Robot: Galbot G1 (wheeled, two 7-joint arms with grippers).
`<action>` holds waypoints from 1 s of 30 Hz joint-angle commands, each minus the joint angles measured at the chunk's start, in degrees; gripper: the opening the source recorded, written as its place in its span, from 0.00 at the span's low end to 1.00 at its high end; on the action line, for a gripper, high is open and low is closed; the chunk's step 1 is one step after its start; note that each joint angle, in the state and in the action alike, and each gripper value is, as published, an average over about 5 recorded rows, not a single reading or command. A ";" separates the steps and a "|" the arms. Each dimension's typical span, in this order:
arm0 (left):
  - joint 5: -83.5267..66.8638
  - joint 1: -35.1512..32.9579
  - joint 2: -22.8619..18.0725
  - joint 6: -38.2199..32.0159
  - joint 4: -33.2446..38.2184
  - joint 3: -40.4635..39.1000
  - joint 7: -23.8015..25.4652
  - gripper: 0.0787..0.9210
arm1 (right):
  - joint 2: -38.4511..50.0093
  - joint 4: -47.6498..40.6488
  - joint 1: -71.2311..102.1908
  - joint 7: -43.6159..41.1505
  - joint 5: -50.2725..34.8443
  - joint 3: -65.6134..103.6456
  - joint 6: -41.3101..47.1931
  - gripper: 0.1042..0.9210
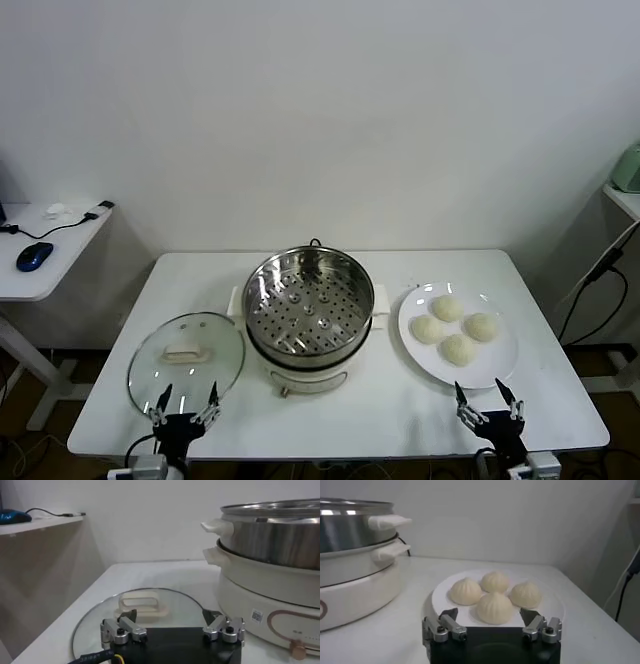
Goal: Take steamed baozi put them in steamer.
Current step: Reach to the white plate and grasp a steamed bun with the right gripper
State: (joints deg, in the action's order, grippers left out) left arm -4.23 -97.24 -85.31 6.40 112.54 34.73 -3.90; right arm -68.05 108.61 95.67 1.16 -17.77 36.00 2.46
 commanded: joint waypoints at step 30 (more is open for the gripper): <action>-1.65 0.74 0.49 0.83 0.56 0.03 0.04 0.88 | 34.10 -54.52 -115.85 -73.02 11.10 -95.68 -11.20 0.88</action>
State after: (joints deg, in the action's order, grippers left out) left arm -5.64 -96.53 -84.66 7.43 113.45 34.74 -3.85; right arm -37.49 69.51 11.48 -44.47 -10.52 -25.12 0.84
